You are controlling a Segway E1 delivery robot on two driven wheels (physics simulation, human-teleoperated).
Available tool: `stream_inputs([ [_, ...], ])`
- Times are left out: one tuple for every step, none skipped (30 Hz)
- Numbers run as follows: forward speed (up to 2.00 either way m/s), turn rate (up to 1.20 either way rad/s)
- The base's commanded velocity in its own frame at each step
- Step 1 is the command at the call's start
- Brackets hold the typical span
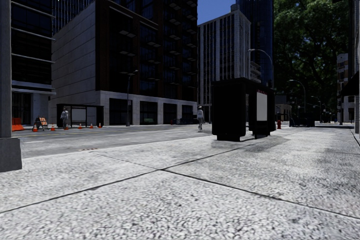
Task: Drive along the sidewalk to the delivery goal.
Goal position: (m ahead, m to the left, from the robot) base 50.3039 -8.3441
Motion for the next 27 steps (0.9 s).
stream_inputs([
  [0.93, -0.34],
  [0.92, -0.35],
  [0.92, -0.35],
  [0.92, -0.35],
  [0.93, -0.35],
  [0.93, -0.35],
  [0.94, -0.35],
  [0.97, -0.35],
  [1.02, -0.35],
  [1.05, -0.35],
  [1.09, -0.35],
  [1.12, -0.35],
  [1.14, -0.35],
  [1.15, -0.35],
  [1.17, -0.35],
  [1.19, -0.35],
  [1.46, -0.35],
  [1.53, -0.35],
  [1.68, -0.35],
  [1.84, -0.35],
  [2.00, -0.35],
  [2.00, -0.35],
  [2.00, -0.35],
  [2.00, -0.35],
  [2.00, -0.35],
  [2.00, -0.35],
  [2.00, -0.35],
])
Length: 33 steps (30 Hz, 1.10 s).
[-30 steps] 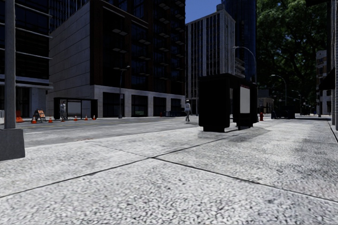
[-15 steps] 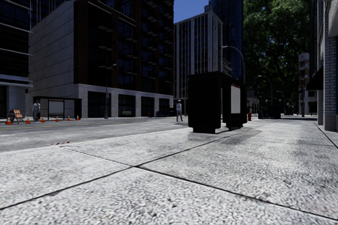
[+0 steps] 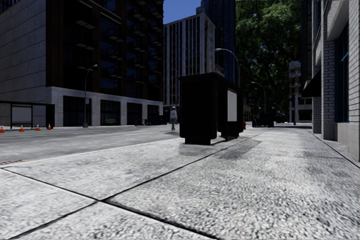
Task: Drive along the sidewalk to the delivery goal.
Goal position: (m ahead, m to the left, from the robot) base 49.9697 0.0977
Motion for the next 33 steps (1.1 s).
stream_inputs([
  [2.00, -0.35],
  [2.00, -0.35],
  [2.00, -0.35],
  [2.00, -0.35],
  [2.00, -0.35],
  [2.00, -0.35],
  [2.00, -0.35],
  [2.00, -0.35],
  [2.00, -0.35],
  [2.00, -0.35],
  [2.00, -0.35],
  [2.00, -0.35],
  [2.00, -0.35],
  [2.00, -0.35],
  [2.00, -0.35],
  [2.00, -0.35],
  [2.00, -0.35],
  [2.00, -0.35],
  [2.00, -0.35],
  [2.00, -0.36],
  [2.00, -0.37],
  [2.00, -0.70],
  [2.00, -0.62],
  [2.00, -0.60],
  [2.00, -0.59],
  [2.00, -0.59],
  [2.00, -0.59],
  [2.00, -0.59],
  [2.00, -0.59],
  [2.00, -0.59],
  [2.00, -0.59],
  [2.00, -0.59],
  [2.00, -0.59],
])
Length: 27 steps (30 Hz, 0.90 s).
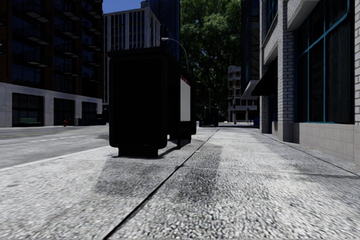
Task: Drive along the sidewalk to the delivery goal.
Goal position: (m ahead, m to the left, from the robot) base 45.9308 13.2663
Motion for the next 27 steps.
stream_inputs([
  [2.00, -0.59],
  [2.00, -0.59],
  [2.00, -0.59],
  [2.00, -0.59],
  [2.00, -0.59],
  [2.00, -0.59],
  [2.00, -0.59],
  [2.00, -0.59],
  [2.00, -0.55],
  [2.00, -0.50],
  [2.00, -0.49],
  [2.00, -0.49],
  [2.00, -0.49],
  [2.00, -0.49],
  [2.00, -0.46],
  [2.00, -0.23],
  [2.00, 0.00],
  [2.00, 0.00],
  [2.00, 0.00],
  [2.00, 0.00],
  [2.00, 0.00],
  [2.00, 0.00],
  [2.00, 0.00],
  [2.00, 0.00],
  [2.00, 0.00],
  [2.00, 0.00],
  [2.00, 0.00],
])
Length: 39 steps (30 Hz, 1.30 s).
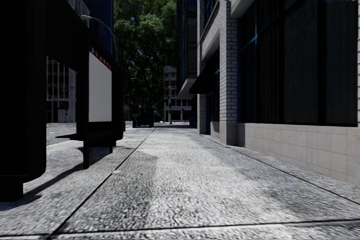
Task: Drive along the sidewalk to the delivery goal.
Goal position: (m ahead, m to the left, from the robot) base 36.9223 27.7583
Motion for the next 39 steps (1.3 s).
stream_inputs([
  [2.00, 0.00],
  [2.00, 0.00],
  [2.00, 0.00],
  [2.00, 0.00],
  [2.00, 0.00],
  [2.00, 0.00],
  [2.00, 0.00],
  [2.00, 0.00],
  [2.00, 0.00],
  [2.00, 0.00],
  [2.00, 0.00],
  [2.00, 0.00],
  [2.00, 0.08],
  [2.00, 0.16],
  [2.00, 0.20],
  [2.00, 0.21],
  [2.00, 0.21],
  [2.00, 0.21],
  [2.00, 0.21],
  [2.00, 0.21],
  [2.00, 0.21],
  [2.00, 0.21],
  [2.00, 0.21],
  [2.00, 0.21],
  [2.00, 0.21],
  [2.00, 0.21],
  [2.00, 0.21],
  [2.00, 0.21],
  [2.00, 0.21],
  [2.00, 0.21],
  [2.00, 0.21],
  [2.00, 0.21],
  [2.00, 0.21],
  [2.00, 0.21],
  [2.00, 0.21],
  [2.00, 0.21],
  [2.00, 0.21],
  [2.00, 0.21],
  [2.00, 0.21],
])
